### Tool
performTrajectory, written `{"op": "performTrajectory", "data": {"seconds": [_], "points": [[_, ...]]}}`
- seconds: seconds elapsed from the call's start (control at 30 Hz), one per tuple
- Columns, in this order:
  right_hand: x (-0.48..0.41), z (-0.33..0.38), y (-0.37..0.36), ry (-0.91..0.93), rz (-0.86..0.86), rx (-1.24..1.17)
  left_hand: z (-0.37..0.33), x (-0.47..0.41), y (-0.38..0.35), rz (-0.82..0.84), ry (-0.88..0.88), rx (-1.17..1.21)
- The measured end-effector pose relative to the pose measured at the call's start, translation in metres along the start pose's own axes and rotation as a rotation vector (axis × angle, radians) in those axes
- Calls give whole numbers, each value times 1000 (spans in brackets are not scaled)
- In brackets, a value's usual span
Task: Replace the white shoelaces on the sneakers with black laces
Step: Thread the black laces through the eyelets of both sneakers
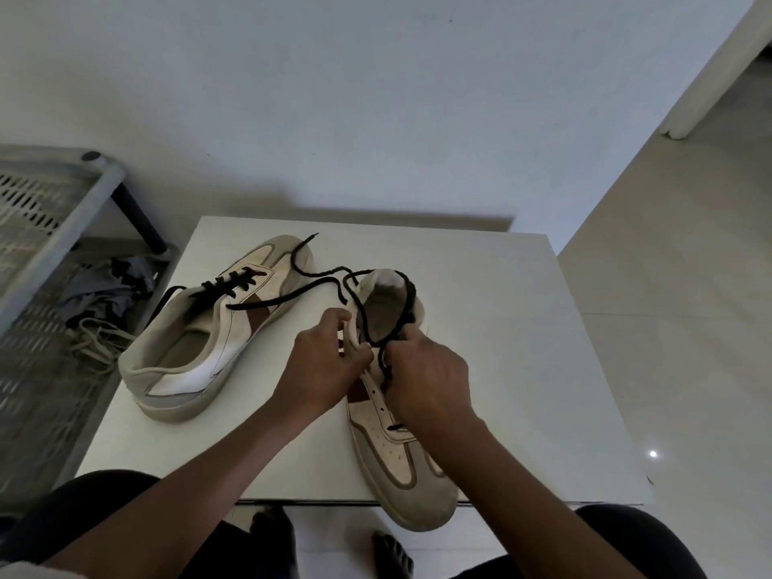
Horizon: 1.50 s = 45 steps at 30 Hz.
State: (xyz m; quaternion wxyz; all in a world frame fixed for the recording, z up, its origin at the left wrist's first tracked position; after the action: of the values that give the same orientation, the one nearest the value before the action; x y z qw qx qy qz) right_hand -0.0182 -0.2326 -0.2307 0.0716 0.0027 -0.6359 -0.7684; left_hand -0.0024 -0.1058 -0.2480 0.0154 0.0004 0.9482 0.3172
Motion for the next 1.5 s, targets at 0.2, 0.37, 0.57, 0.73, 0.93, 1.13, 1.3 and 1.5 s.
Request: {"op": "performTrajectory", "data": {"seconds": [0.2,0.37,0.57,0.73,0.93,1.13,1.3,1.5], "points": [[-2,-3,-13,-4,-75,-93,1,-9,2,32,-59,56],[-9,-25,16,-135,173,-1176,6,-28,8,4,-147,-114],[-12,-17,69,82,221,-1591,-35,-24,4,-34,-103,447],[-7,1,56,161,335,-1266,-50,-20,-12,361,37,887],[7,-12,25,143,705,-802,-15,-54,36,-51,197,1359],[-17,-50,33,17,379,-715,21,-60,63,-275,286,976],[-30,-31,32,-46,163,-1140,-42,-31,9,259,-50,467],[-37,-14,33,-60,219,-1766,-56,-10,-24,466,-315,114]]}}
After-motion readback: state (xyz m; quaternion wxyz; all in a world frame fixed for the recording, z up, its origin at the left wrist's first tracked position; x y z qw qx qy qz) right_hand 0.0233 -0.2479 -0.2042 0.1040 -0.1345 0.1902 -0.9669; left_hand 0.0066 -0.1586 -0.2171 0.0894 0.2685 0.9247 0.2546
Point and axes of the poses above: each hand's wrist, its own x-axis away from the middle knuckle, its own y-axis out of the back of the hand, z = x × y, the point moved 7 cm from there along -x, towards the middle knuckle, and after that the axes turned 5 degrees about -y, right-handed, at the moved point
